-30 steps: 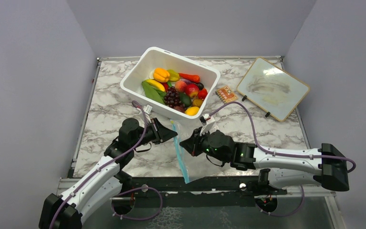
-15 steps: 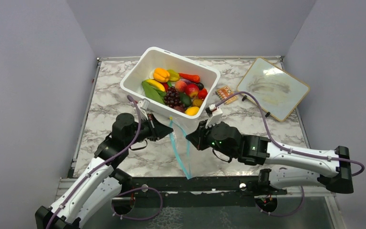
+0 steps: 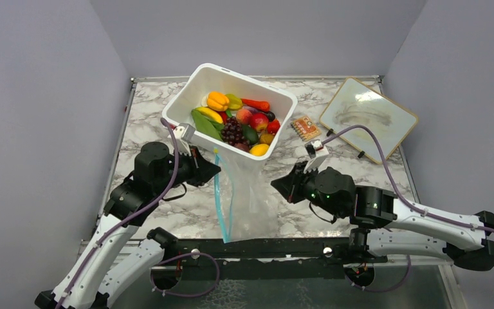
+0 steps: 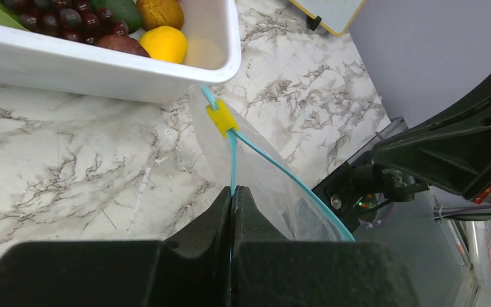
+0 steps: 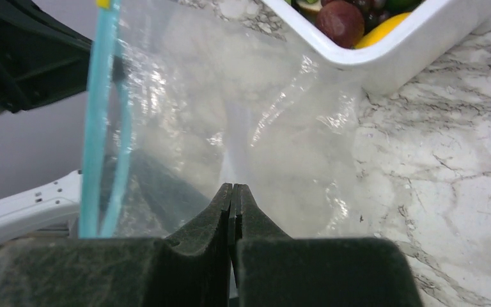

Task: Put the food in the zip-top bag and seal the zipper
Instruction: Open the zipper of the food storage bag.

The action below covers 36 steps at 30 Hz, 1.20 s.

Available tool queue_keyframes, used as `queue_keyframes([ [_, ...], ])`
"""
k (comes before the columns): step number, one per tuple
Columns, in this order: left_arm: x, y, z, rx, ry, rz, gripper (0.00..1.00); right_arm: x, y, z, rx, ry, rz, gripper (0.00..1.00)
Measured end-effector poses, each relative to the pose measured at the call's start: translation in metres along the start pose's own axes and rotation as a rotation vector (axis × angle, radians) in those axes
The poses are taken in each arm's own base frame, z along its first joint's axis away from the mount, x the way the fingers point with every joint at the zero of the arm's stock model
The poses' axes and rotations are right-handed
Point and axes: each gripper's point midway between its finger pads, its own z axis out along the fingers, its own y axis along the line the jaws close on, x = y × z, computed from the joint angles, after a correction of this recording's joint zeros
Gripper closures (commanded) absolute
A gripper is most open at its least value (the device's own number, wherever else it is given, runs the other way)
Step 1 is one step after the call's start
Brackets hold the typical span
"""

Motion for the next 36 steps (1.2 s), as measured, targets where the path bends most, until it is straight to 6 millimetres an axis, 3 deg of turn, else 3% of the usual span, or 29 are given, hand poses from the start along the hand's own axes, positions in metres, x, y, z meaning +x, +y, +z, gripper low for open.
queue_keyframes([
  [3,-0.007,-0.003,-0.002,-0.004,-0.004,0.012,1.0,0.017,-0.008,0.008,0.02,0.034,-0.007,0.98],
  [8,-0.006,0.001,0.008,-0.023,0.032,0.007,1.0,0.053,-0.008,0.031,0.031,0.14,-0.032,0.77],
  [10,-0.003,0.005,0.013,-0.035,0.054,0.0,1.0,0.059,-0.004,0.036,0.023,0.167,-0.036,0.68],
  [13,-0.002,0.006,0.015,-0.04,0.064,-0.004,1.0,0.053,0.019,0.042,-0.019,0.188,-0.032,0.6],
  [19,-0.002,0.006,0.016,-0.04,0.063,-0.004,1.0,0.014,0.066,0.046,-0.098,0.144,0.011,0.43],
  [23,-0.004,0.006,0.017,-0.037,0.058,-0.007,1.0,-0.006,0.087,0.047,-0.13,0.12,0.01,0.4],
  [26,-0.005,0.005,0.017,-0.033,0.051,-0.01,1.0,-0.008,0.094,0.054,-0.124,0.13,-0.007,0.4],
  [32,-0.008,0.002,0.017,-0.026,0.038,-0.019,1.0,0.02,0.08,0.075,-0.036,0.22,-0.065,0.42],
  [36,-0.009,0.001,0.016,-0.021,0.031,-0.02,1.0,0.04,0.058,0.084,0.073,0.285,-0.126,0.55],
])
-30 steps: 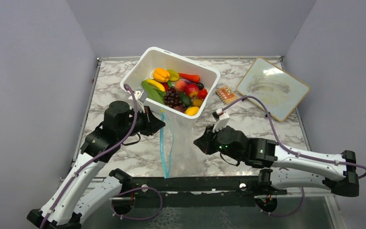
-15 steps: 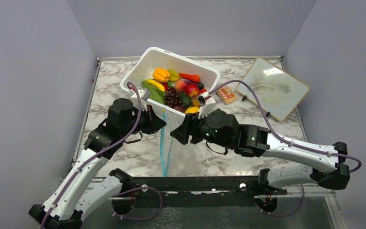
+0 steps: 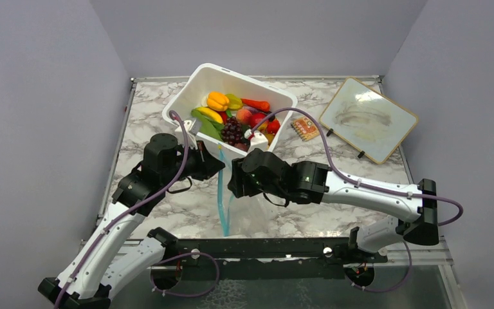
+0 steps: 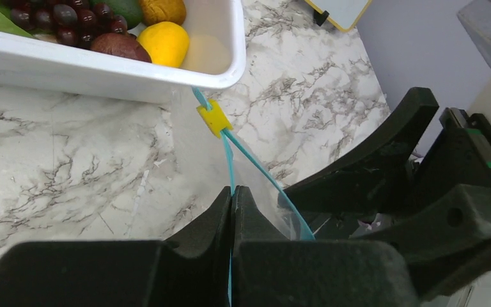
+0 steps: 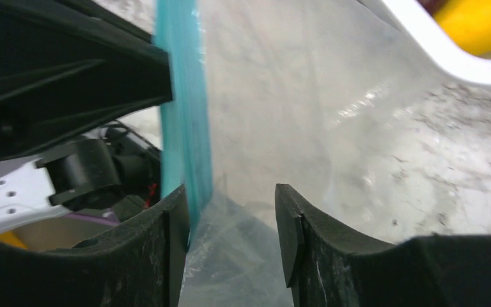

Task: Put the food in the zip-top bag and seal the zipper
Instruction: Open the zipper of the food storage bag.

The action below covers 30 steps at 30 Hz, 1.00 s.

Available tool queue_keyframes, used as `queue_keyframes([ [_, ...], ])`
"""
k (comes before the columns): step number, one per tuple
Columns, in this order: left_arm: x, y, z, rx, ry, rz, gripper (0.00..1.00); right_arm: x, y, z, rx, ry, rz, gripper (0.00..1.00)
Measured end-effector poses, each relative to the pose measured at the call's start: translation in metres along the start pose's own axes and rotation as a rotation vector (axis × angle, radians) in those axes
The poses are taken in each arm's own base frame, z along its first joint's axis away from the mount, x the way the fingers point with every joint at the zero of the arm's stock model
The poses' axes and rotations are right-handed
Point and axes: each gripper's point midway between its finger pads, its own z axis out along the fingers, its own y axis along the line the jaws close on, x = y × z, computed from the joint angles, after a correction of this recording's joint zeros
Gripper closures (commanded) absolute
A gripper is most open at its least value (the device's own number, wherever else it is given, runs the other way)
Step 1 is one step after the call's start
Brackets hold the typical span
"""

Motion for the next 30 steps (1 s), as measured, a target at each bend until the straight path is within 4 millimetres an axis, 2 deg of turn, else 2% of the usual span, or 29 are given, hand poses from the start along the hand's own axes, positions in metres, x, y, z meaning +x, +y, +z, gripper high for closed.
queue_keyframes([
  [4,-0.001,-0.001,-0.002,0.006,-0.008,0.009,1.0,0.004,-0.024,-0.002,0.112,0.006,-0.031,0.85],
  [6,0.0,-0.001,-0.003,0.005,-0.011,0.021,1.0,0.0,-0.035,-0.009,0.151,-0.02,-0.037,0.94],
  [8,0.0,0.003,-0.003,-0.007,-0.009,0.044,1.0,-0.005,-0.046,-0.021,0.175,-0.057,-0.035,0.99],
  [12,-0.001,0.008,-0.003,-0.045,0.019,0.079,1.0,-0.017,-0.059,-0.046,0.164,-0.14,-0.022,0.99],
  [13,-0.003,0.008,-0.002,-0.047,0.019,0.086,0.95,-0.019,-0.059,-0.05,0.15,-0.158,-0.019,0.99],
  [16,-0.008,0.004,-0.002,-0.038,0.016,0.103,0.64,-0.024,-0.056,-0.052,0.099,-0.212,-0.007,0.99],
  [17,-0.008,0.002,-0.003,-0.027,0.019,0.104,0.56,-0.024,-0.055,-0.051,0.083,-0.225,-0.004,0.99],
  [20,-0.01,-0.008,-0.003,0.023,0.022,0.093,0.44,-0.021,-0.052,-0.043,0.049,-0.247,0.008,0.99],
  [27,-0.016,-0.029,-0.008,0.116,-0.005,0.067,0.29,-0.041,-0.029,-0.039,-0.035,-0.329,0.066,0.99],
  [30,-0.012,-0.035,-0.008,0.161,-0.009,0.055,0.28,-0.051,-0.02,-0.038,-0.067,-0.365,0.093,0.99],
])
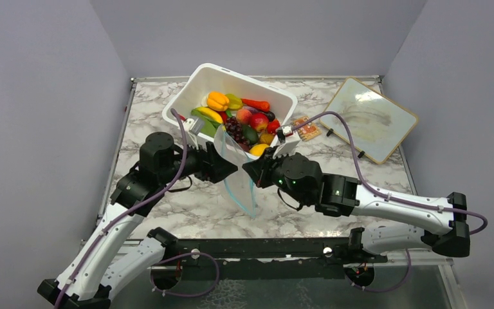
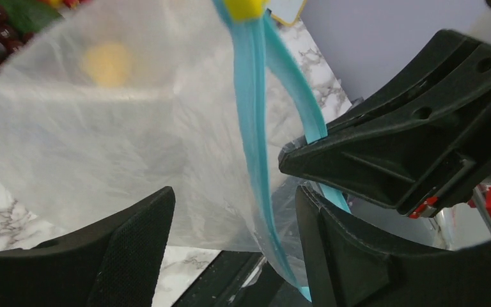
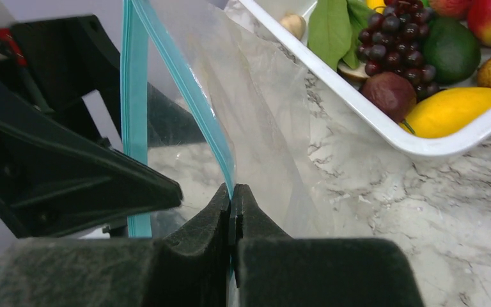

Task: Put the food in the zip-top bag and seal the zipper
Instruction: Open the zipper of the food storage bag.

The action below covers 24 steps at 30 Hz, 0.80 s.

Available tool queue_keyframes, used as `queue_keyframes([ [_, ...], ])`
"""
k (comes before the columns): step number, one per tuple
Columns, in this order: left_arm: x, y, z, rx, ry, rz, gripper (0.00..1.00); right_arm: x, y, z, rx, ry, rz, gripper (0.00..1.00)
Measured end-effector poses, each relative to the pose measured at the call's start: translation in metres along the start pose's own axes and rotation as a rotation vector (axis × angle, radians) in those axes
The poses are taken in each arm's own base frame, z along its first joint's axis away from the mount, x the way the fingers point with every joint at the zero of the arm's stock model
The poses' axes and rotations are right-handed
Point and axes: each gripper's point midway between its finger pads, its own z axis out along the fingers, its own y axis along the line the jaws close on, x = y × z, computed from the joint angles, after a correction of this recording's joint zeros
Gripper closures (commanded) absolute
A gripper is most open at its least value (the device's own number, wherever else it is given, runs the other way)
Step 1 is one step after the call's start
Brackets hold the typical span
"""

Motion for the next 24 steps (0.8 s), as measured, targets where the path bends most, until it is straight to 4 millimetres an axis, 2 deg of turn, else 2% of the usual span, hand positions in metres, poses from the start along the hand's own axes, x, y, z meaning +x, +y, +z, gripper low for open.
queue_keyframes([
  [2,0.01,0.002,0.004,0.014,0.02,-0.023,0.31,-0.003,0.005,0.004,-0.013,-0.016,0.013,0.99],
  [7,0.033,0.016,0.011,-0.007,0.072,-0.08,0.5,0.001,0.01,0.015,-0.019,-0.024,0.018,0.99],
  [10,0.031,0.018,0.009,-0.021,0.055,-0.077,0.59,0.003,0.008,0.017,-0.008,-0.023,0.013,0.99],
  [14,0.022,0.023,-0.001,-0.07,-0.006,-0.05,0.97,0.003,0.0,0.018,0.032,-0.032,0.007,0.99],
  [15,0.018,0.024,-0.005,-0.088,-0.024,-0.043,1.0,0.003,-0.004,0.017,0.046,-0.032,0.004,0.99],
  [24,-0.004,0.038,-0.026,-0.239,-0.093,0.046,1.0,0.006,-0.05,-0.006,0.208,-0.037,-0.008,0.99],
])
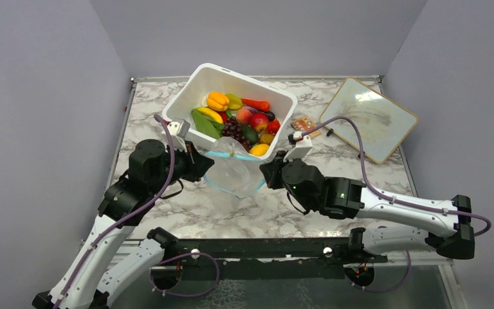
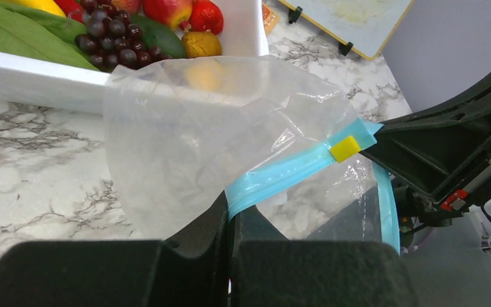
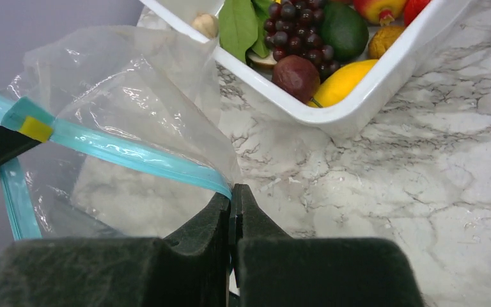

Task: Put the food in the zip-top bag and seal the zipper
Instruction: Open the zipper of the food storage bag.

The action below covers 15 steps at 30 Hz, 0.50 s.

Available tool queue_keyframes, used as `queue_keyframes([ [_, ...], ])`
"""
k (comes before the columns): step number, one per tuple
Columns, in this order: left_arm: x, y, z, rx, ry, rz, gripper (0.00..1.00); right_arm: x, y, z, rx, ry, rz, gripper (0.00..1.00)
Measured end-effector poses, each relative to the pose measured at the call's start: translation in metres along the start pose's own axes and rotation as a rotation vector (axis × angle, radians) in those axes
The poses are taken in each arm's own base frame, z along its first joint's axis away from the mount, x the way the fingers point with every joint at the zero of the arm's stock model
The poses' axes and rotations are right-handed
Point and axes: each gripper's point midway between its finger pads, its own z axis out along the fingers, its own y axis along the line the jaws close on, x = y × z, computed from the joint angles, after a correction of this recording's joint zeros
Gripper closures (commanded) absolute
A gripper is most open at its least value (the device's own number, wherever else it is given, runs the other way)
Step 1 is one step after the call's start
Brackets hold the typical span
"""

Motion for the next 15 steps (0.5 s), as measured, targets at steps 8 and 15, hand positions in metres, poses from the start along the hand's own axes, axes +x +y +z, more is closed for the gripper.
queue_keyframes([
  [8,-0.012,0.008,-0.008,-0.07,-0.01,0.071,1.0,0.017,-0.003,-0.002,-0.033,0.033,0.024,0.92],
  [15,-0.003,0.018,0.001,-0.102,0.028,0.08,1.0,0.051,0.016,0.01,-0.127,0.141,-0.098,0.68],
])
